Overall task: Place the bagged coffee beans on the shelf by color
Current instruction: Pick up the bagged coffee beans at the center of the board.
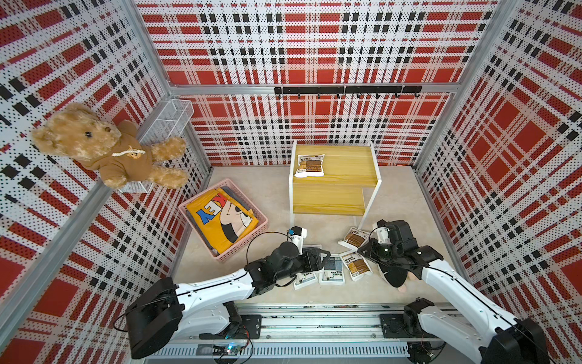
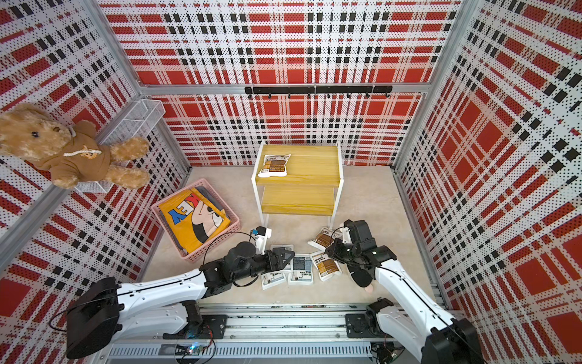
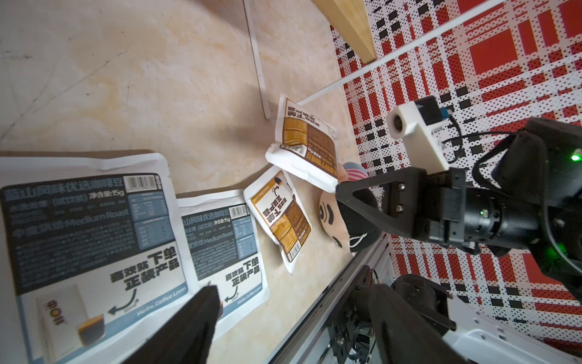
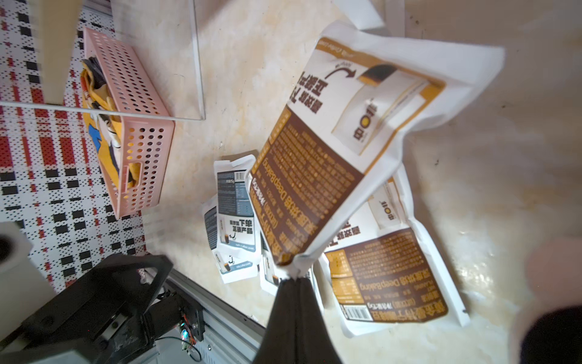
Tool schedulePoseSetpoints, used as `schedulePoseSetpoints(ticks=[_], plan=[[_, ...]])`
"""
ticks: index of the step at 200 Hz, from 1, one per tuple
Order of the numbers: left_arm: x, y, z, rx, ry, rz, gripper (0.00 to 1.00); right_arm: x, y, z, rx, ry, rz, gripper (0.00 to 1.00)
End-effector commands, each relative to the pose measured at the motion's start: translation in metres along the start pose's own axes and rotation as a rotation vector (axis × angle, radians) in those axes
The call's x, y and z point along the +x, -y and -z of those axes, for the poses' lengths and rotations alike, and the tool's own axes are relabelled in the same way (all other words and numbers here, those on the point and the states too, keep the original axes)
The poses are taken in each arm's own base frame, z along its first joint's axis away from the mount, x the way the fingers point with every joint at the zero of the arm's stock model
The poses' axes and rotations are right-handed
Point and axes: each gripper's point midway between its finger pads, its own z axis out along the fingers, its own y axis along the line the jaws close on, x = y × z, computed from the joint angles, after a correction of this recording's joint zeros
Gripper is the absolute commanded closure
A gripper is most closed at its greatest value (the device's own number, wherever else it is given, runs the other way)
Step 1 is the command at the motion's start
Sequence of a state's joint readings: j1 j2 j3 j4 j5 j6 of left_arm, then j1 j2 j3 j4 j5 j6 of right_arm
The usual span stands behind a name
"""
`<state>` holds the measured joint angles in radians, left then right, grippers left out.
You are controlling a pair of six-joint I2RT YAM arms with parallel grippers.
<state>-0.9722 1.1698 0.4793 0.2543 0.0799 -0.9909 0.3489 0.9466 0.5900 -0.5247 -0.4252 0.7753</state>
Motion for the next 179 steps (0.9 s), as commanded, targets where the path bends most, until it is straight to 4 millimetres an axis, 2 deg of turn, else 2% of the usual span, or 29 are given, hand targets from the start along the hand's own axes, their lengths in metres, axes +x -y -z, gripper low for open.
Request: schedulePoseSetpoints(ticks=[1, 39, 75, 99, 126, 151, 179], plan=[[-0.007, 0.018, -0.003, 0.072, 0.007, -0.005, 0.17, 0.003, -0.023, 0.012, -0.058, -0.018, 0.045, 1.0], [-0.016, 0.034, 0.007, 0.154, 0.022, 0.018, 0.17, 0.019, -0.06, 0.024, -0.128, -0.058, 0.168, 1.0], [-0.03, 0.046, 0.033, 0.241, 0.061, 0.041, 0.15, 0.028, -0.082, 0.037, -0.189, -0.054, 0.237, 1.0], [-0.037, 0.048, 0.052, 0.277, 0.087, 0.059, 0.14, 0.034, -0.095, 0.046, -0.221, -0.063, 0.265, 1.0], [-0.044, 0.041, 0.069, 0.241, 0.119, 0.054, 0.11, 0.04, -0.112, 0.056, -0.243, -0.069, 0.308, 1.0], [-0.055, 0.04, 0.087, 0.245, 0.163, 0.062, 0.09, 0.045, -0.133, 0.068, -0.276, -0.069, 0.359, 1.0], [-0.065, 0.05, 0.104, 0.259, 0.193, 0.051, 0.08, 0.045, -0.162, 0.09, -0.307, -0.047, 0.421, 1.0]])
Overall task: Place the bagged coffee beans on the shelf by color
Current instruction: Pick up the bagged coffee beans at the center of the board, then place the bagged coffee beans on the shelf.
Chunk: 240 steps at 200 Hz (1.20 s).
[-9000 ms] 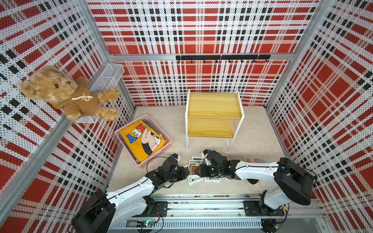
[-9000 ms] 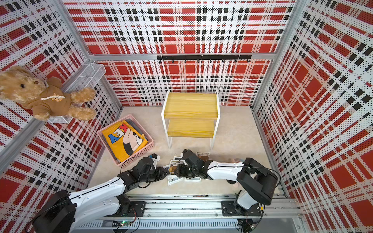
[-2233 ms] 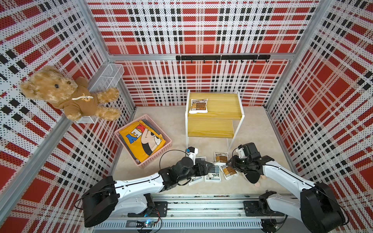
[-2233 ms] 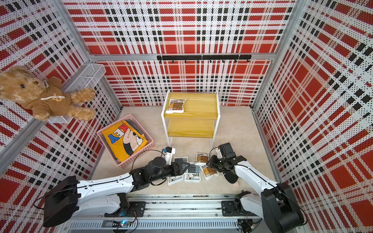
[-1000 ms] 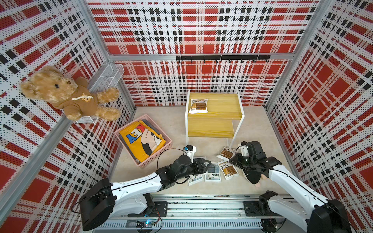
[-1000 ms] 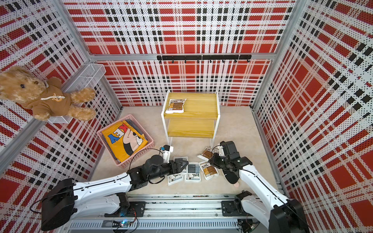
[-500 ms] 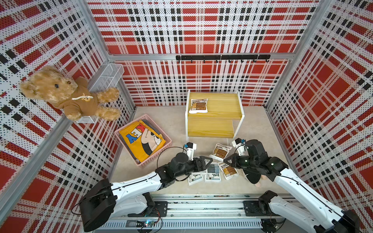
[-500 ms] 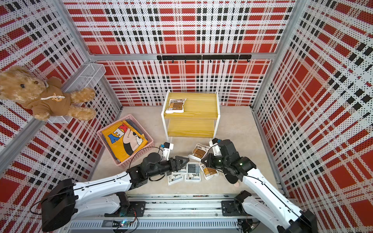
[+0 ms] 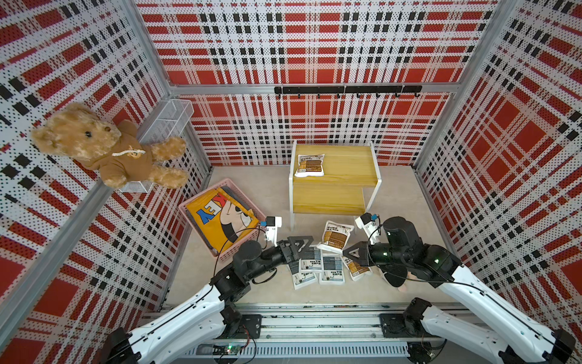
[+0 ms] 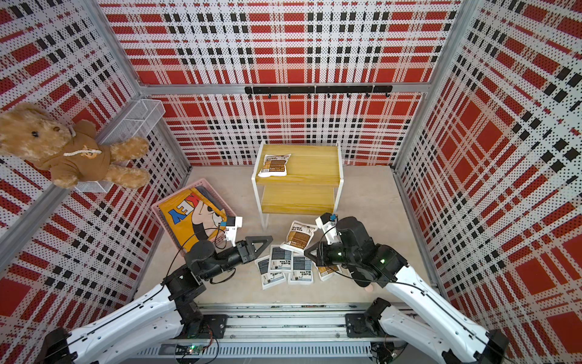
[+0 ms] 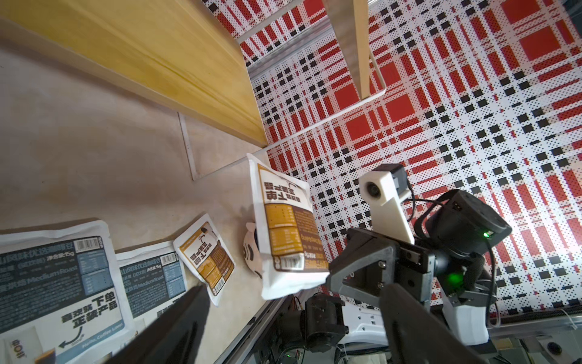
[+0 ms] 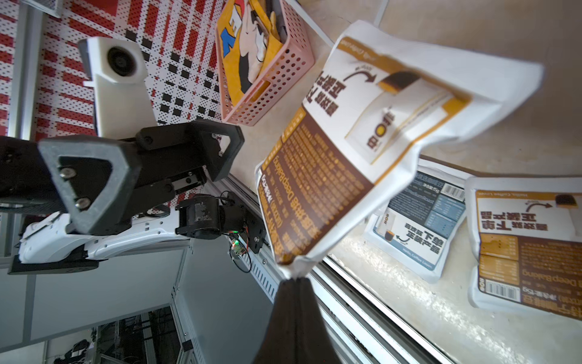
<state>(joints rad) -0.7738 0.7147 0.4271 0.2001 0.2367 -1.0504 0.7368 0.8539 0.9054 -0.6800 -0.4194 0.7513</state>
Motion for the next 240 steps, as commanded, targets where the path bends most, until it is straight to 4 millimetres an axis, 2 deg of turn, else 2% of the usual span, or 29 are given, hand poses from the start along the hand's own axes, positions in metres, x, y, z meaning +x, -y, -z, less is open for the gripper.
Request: schedulePoseSetpoints(ticks=[1, 17, 65, 112, 144, 167, 187, 215, 240], plan=[[-0.002, 0.001, 0.008, -0.026, -0.015, -0.005, 0.08, -0.012, -0.024, 0.014, -0.01, 0.036, 0.059, 1.0], [-0.008, 0.01, 0.011, -0.021, -0.009, -0.023, 0.08, -0.02, -0.043, 0.025, -0.036, 0.054, 0.09, 1.0], [-0.025, 0.043, 0.016, 0.022, 0.011, -0.071, 0.07, -0.048, -0.083, 0.054, -0.078, 0.11, 0.17, 1.0], [-0.033, 0.063, 0.012, 0.052, 0.008, -0.101, 0.07, -0.08, -0.119, 0.081, -0.088, 0.181, 0.251, 1.0], [-0.041, 0.076, 0.008, 0.069, 0.012, -0.128, 0.07, -0.102, -0.132, 0.088, -0.029, 0.195, 0.347, 1.0], [-0.051, 0.091, 0.007, 0.092, 0.023, -0.145, 0.07, -0.123, -0.131, 0.084, 0.02, 0.191, 0.382, 1.0], [-0.061, 0.101, 0.008, 0.112, 0.031, -0.159, 0.07, -0.146, -0.12, 0.087, 0.038, 0.203, 0.374, 1.0], [-0.073, 0.099, 0.006, 0.074, 0.025, -0.194, 0.07, -0.171, -0.104, 0.086, 0.078, 0.203, 0.378, 1.0], [-0.08, 0.097, 0.004, 0.048, 0.026, -0.214, 0.07, -0.183, -0.095, 0.08, 0.096, 0.187, 0.381, 1.0]])
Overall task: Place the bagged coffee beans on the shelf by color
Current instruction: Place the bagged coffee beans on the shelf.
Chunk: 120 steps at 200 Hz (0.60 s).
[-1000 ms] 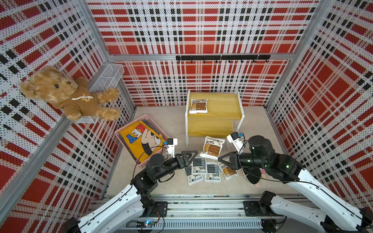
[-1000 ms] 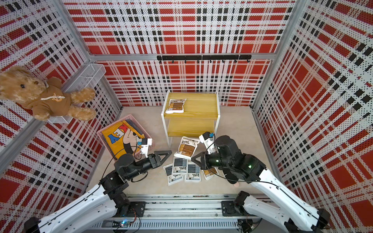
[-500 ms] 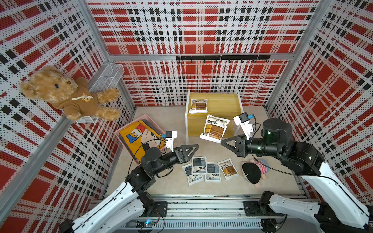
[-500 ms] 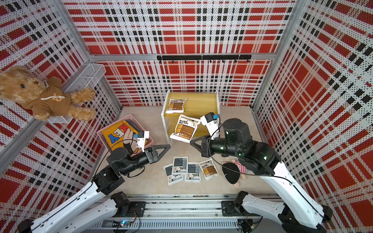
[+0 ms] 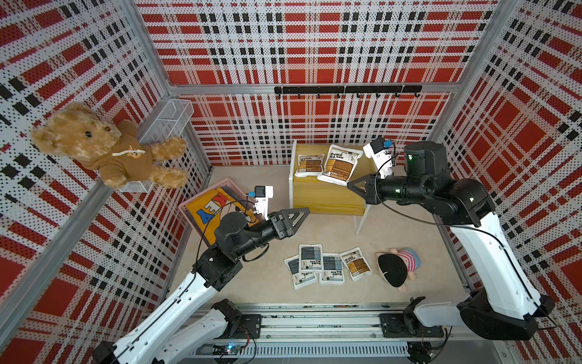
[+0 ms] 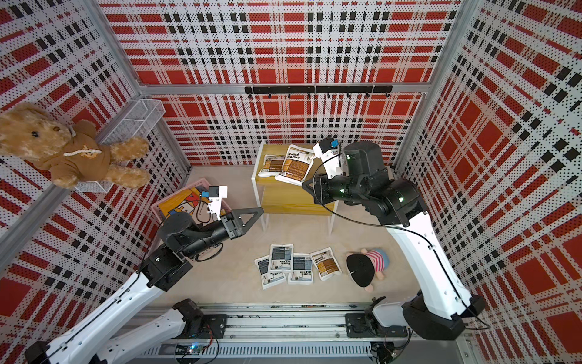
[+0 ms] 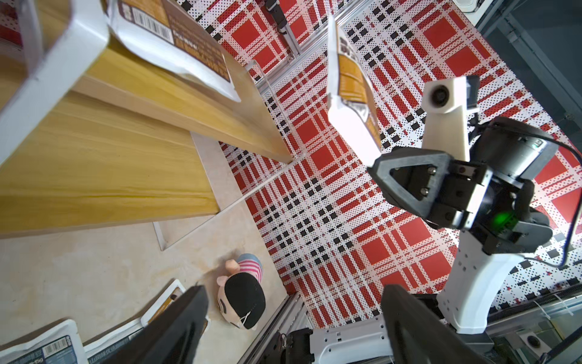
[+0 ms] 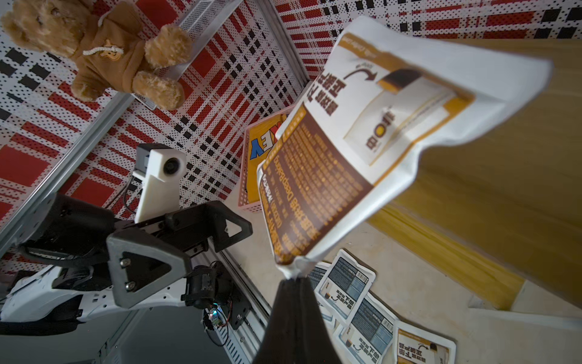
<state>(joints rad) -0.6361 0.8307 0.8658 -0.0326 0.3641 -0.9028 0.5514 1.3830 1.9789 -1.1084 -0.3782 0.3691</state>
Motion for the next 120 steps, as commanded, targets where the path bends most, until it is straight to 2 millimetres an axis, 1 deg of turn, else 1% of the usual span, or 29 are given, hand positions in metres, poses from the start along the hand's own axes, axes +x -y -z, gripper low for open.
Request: schedulePoseSetpoints(ticks=[1, 45, 88, 120], plan=[[0.0, -0.002, 0.0, -0.016, -0.033, -0.044, 0.07, 0.001, 0.002, 0.0, -0.019, -0.032, 0.048, 1.0], [-0.002, -0.006, 0.0, -0.023, -0.034, -0.044, 0.07, 0.003, 0.028, -0.017, 0.037, -0.068, 0.033, 1.0], [-0.002, -0.014, 0.003, -0.033, -0.039, -0.042, 0.07, 0.0, 0.048, -0.018, 0.065, -0.051, 0.009, 1.0], [-0.001, -0.019, 0.006, -0.039, -0.04, -0.038, 0.07, 0.004, 0.06, -0.025, 0.077, -0.073, -0.005, 1.0]])
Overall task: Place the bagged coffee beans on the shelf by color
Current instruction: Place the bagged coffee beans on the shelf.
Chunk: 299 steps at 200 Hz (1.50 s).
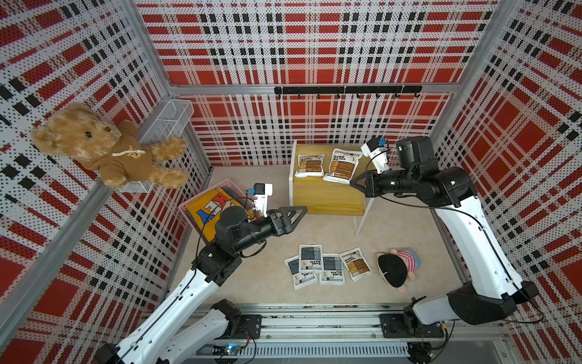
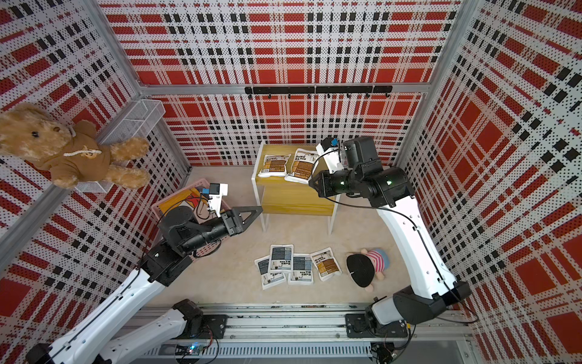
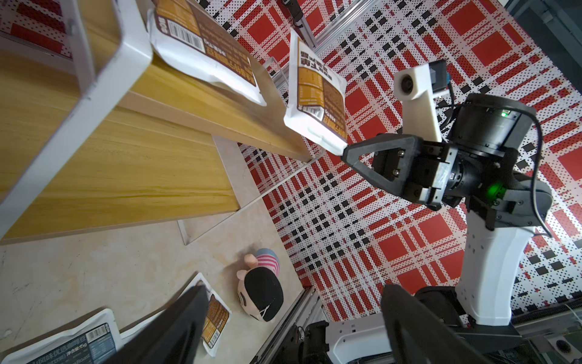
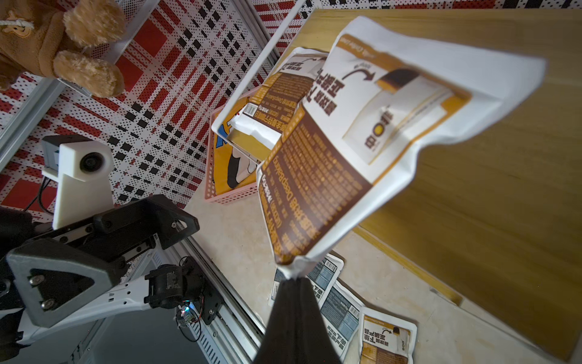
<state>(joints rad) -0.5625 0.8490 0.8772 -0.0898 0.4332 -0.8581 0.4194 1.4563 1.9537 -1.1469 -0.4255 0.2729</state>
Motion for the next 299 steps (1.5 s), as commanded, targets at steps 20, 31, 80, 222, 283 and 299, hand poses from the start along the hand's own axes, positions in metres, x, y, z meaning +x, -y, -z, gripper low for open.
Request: schedulePoseSetpoints(ticks=[20, 31, 80, 222, 283, 299], plan=[[0.002, -0.003, 0.006, 0.005, -0.005, -0.016, 0.07, -0.002, 0.01, -0.009, 0.012, -0.002, 0.017, 1.0], [0.001, -0.004, 0.007, 0.003, -0.003, -0.017, 0.07, -0.002, 0.013, -0.011, 0.024, -0.002, 0.018, 1.0], [0.002, -0.009, 0.007, -0.006, -0.005, -0.01, 0.07, -0.003, 0.023, -0.017, 0.047, -0.012, 0.014, 1.0], [0.002, -0.017, 0.012, -0.022, 0.008, 0.001, 0.07, -0.013, 0.031, -0.034, 0.037, -0.018, 0.005, 1.0], [0.002, -0.021, 0.012, -0.026, 0.01, 0.004, 0.07, -0.019, 0.031, -0.033, 0.038, -0.006, 0.007, 0.72], [0.002, -0.021, 0.012, -0.027, 0.008, 0.006, 0.07, -0.021, 0.031, -0.032, 0.039, -0.001, 0.006, 0.64]])
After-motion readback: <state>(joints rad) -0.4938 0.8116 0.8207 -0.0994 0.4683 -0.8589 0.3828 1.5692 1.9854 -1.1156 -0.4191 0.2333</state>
